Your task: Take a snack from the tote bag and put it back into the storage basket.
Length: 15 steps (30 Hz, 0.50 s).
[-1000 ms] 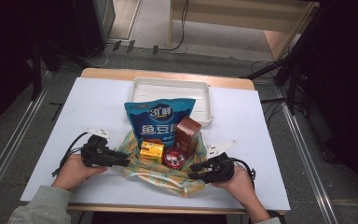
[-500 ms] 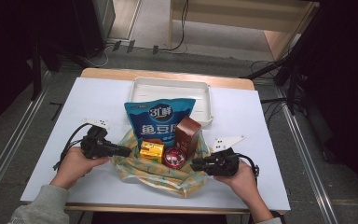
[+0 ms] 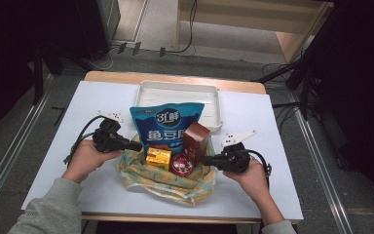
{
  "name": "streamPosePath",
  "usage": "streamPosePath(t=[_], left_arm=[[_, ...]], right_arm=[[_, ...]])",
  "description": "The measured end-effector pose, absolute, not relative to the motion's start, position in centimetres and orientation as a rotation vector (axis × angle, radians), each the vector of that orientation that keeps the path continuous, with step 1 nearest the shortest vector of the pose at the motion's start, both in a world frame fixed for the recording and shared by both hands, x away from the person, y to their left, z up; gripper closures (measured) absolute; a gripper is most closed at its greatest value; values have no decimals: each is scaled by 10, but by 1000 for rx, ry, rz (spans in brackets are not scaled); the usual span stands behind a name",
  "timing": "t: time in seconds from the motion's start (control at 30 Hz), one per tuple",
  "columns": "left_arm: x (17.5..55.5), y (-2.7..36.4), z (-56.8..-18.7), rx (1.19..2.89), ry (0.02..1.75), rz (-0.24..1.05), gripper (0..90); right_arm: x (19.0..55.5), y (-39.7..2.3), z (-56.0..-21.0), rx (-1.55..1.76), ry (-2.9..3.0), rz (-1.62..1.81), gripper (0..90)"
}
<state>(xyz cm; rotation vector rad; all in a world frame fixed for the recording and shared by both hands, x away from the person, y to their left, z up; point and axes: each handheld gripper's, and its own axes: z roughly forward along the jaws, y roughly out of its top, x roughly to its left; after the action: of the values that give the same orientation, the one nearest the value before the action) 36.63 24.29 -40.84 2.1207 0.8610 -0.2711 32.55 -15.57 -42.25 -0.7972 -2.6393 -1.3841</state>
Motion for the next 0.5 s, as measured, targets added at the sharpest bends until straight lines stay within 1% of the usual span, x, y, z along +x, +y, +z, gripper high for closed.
streamPosePath(t=[0.2,0.5], left_arm=[[373,243,-414,2121,891,-264,900],[384,242,-428,2109,949,-244,900]], right_arm=[[335,-159,-424,-830,-2645,-1369,900],[348,-171,-438,-943,-2647,-1322,900]])
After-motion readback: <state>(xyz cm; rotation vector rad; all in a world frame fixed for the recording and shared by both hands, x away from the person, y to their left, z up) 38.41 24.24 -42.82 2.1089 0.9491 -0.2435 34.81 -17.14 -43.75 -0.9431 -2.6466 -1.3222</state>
